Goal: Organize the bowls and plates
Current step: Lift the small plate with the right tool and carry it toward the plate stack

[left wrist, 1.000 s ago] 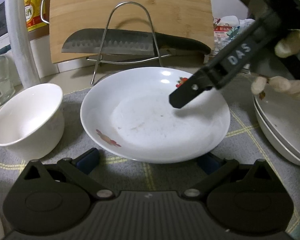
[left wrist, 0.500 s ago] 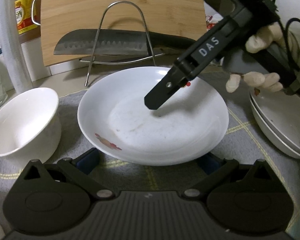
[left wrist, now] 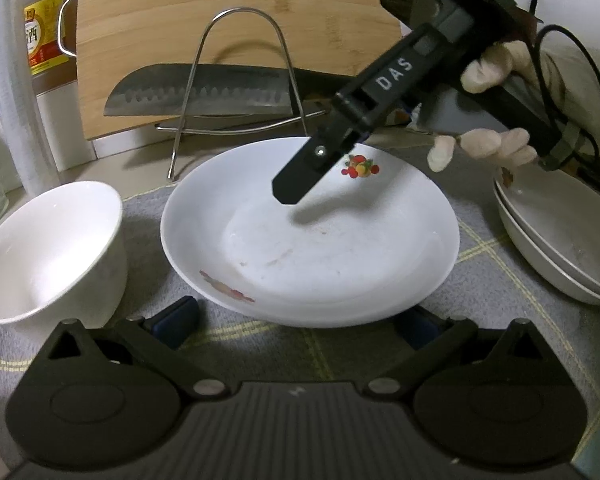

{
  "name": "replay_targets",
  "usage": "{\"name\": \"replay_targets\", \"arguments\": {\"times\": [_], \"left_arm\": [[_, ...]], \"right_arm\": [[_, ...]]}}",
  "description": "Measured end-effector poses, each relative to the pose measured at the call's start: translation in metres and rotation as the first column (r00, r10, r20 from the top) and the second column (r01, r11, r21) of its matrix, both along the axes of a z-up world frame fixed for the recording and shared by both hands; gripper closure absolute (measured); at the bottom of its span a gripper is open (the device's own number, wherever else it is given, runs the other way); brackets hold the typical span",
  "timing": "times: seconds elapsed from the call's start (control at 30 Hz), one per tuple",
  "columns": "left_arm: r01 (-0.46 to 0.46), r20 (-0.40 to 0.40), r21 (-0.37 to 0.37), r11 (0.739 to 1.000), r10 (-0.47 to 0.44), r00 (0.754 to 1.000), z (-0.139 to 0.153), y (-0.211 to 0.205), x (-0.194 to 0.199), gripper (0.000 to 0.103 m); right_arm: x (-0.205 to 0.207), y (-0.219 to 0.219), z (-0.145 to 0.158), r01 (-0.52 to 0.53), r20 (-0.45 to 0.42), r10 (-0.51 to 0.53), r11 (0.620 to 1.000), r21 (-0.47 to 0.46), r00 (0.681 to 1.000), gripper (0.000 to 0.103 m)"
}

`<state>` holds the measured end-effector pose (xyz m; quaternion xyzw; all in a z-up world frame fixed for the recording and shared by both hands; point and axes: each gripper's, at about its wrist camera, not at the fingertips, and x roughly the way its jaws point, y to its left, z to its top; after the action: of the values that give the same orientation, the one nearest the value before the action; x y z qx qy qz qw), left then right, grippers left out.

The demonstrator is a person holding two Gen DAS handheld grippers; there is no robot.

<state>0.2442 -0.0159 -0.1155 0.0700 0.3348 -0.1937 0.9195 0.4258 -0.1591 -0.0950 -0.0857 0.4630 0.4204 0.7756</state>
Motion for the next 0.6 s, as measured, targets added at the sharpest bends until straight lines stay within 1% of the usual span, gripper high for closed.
{"name": "replay_targets", "arguments": {"times": [0.23, 0.5, 0.6], "left_arm": [[0.010, 0.004, 0.008, 1.000, -0.010, 1.000, 0.0005, -0.0007, -0.0013, 0.000], [0.038, 0.033, 0.059, 0.998, -0.040, 0.999, 0.0030, -0.0068, -0.0013, 0.000], [0.042, 0.029, 0.059, 0.997, -0.044, 0.999, 0.0041, -0.0083, 0.0006, 0.000]], "right_arm": [[0.0046, 0.0042, -0.0014, -0.013, -0.004, 0.013, 1.000, -0.005, 1.000, 0.000], [0.0074, 0.0068, -0.0009, -0.019, -0.009, 0.019, 1.000, -0.003, 1.000, 0.000], [0.0068, 0.0071, -0.0012, -0.017, -0.008, 0.017, 1.000, 0.001, 1.000, 0.000]]}}
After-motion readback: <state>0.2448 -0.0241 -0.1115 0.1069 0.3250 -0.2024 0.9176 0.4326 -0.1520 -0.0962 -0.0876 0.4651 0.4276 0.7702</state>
